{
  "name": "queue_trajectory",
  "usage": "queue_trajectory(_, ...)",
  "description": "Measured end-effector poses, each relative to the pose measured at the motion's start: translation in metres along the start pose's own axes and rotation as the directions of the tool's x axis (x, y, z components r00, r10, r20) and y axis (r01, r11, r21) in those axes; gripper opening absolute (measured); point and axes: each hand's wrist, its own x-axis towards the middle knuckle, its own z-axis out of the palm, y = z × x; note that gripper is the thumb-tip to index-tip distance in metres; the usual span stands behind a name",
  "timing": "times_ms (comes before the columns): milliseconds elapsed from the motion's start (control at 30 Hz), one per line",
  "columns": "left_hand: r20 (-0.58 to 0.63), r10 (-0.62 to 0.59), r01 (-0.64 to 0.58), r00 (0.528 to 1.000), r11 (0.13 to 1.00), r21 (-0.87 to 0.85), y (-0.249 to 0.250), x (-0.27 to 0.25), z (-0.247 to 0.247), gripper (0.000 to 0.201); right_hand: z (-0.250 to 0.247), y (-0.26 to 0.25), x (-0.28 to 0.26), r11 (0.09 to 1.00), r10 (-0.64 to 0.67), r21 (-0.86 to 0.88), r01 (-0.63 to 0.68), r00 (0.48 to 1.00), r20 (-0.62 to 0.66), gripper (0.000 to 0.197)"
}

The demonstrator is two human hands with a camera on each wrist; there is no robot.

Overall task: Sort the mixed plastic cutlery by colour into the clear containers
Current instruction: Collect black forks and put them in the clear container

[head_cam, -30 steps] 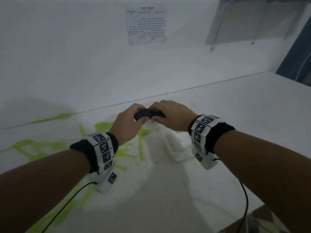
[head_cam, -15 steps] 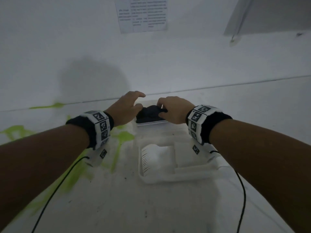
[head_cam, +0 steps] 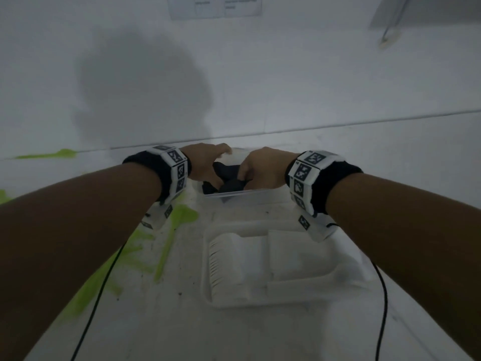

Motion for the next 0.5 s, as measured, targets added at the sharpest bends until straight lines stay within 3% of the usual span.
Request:
queue_trajectory(300, 0.058, 0.047, -0.04, 0.997, 0.991, -0.125, -0.004, 0.012, 0.009, 0.079, -0.002, -0.014, 0.017, 0.997, -0.002, -0.078, 0.013, 0.989, 0.147, 0.024)
queue_trajectory(500, 0.047, 0.058, -0.049, 0.997, 0.983, -0.175, -0.013, 0.015, 0.012, 0.079, 0.002, -0.02, 0.016, 0.986, -0.024, -0.166, 0.026, 1.0, 0.015, 0.02)
